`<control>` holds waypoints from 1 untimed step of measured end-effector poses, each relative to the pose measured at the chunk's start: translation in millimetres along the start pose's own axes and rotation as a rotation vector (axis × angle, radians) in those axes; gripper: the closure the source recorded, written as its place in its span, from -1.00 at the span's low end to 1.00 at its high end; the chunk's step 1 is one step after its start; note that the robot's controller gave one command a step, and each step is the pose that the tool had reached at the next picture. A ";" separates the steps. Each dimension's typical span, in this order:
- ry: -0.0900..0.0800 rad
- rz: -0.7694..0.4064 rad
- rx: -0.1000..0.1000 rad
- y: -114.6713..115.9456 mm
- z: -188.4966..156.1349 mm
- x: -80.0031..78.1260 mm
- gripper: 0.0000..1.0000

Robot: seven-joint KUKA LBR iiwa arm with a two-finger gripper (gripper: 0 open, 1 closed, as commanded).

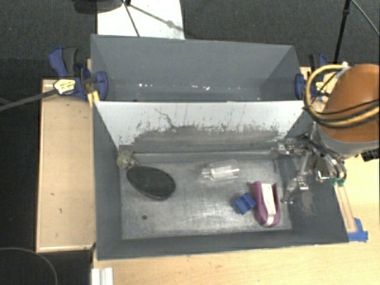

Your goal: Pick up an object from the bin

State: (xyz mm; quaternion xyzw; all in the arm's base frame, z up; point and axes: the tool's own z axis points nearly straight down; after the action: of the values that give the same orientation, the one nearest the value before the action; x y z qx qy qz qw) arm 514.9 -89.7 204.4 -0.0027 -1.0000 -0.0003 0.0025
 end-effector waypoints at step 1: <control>-0.012 -0.124 0.002 -1.0 114.3 -12.8 -1.00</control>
Offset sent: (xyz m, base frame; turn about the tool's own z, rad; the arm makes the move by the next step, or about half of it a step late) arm 0.0093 -0.0007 -0.1344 -0.1252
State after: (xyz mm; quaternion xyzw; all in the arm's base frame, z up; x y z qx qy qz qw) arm 527.1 -90.7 90.1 0.0591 -0.9982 0.0006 -0.0036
